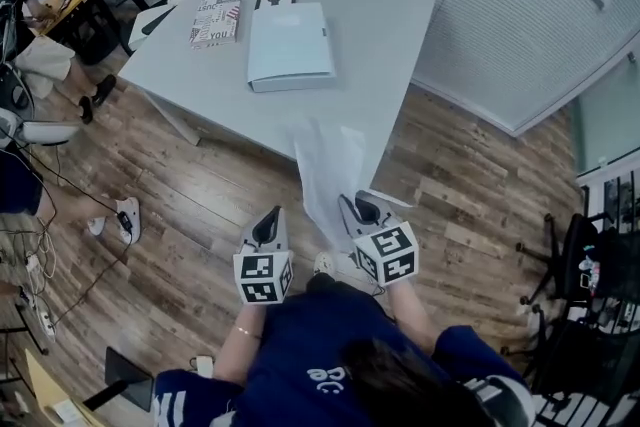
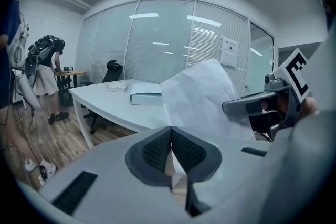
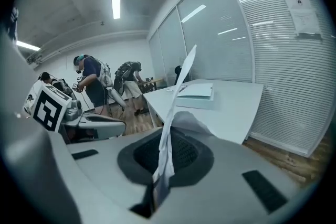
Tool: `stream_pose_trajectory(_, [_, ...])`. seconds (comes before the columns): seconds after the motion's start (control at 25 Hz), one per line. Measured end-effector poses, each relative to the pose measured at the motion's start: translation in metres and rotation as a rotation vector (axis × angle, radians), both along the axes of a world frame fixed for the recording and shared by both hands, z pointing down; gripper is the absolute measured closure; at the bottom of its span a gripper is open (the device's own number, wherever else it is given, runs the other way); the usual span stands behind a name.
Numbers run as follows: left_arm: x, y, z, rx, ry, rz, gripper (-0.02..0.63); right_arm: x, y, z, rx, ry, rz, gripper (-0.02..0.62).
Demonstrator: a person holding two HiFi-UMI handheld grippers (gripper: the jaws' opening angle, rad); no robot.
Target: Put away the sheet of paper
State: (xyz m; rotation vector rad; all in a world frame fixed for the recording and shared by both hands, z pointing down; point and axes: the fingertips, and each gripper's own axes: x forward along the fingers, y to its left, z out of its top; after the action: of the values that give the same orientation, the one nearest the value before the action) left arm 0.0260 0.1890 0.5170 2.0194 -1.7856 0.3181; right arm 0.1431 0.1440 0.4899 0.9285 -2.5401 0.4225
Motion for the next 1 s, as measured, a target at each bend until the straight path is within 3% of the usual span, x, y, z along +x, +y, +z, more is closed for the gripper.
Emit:
stream_pose_trajectory(0.48, [0.02,-0.066,-0.005,0.025,0.006,-0.042,0.601,0.019,-0.067,-0.009,0.02,-0.035,-0.019,0.586])
stream_pose_trajectory(1.0, [0.0,-0.138,0.004,0.025,-0.001,-0.005,0.601,0.03,-0.125,-0.007,0.013,-0.031,0.102,0.586])
